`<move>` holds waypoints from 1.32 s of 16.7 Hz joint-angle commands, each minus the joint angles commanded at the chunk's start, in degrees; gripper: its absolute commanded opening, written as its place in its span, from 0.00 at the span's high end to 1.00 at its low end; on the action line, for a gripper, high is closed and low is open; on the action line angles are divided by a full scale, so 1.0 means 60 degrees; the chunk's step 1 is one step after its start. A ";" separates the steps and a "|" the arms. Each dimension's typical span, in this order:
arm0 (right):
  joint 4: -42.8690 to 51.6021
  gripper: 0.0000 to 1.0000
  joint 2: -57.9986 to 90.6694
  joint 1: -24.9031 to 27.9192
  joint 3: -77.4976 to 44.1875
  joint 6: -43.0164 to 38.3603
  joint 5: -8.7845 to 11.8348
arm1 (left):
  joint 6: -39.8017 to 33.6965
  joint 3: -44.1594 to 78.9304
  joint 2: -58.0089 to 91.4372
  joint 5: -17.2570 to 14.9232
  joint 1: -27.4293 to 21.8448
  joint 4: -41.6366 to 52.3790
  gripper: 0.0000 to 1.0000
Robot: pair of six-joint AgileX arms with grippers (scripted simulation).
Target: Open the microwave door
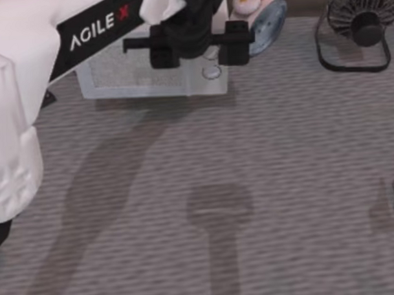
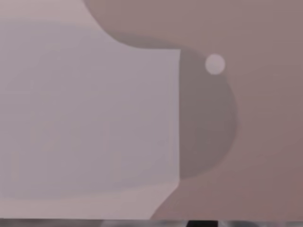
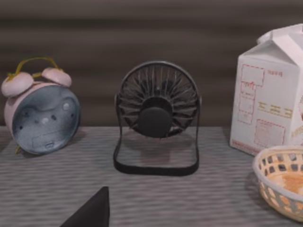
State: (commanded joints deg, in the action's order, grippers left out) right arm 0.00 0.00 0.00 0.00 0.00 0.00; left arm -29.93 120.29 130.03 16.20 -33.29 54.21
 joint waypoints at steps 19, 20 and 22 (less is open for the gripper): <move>0.0000 0.00 0.0000 0.0000 0.0000 0.0000 0.0000 | -0.0265 -0.1611 -0.0929 0.0112 -0.0306 -0.0489 1.00; 0.0000 0.00 0.0000 0.0000 0.0000 0.0000 0.0000 | -0.0289 -0.1678 -0.1025 0.0141 -0.0306 -0.0547 1.00; 0.0000 0.00 0.0000 0.0000 0.0000 0.0000 0.0000 | -0.0296 -0.1689 -0.1045 0.0147 -0.0305 -0.0559 1.00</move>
State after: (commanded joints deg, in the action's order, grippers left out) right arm 0.00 0.00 0.00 0.00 0.00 0.00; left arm -31.70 110.15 123.76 17.08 -35.11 50.86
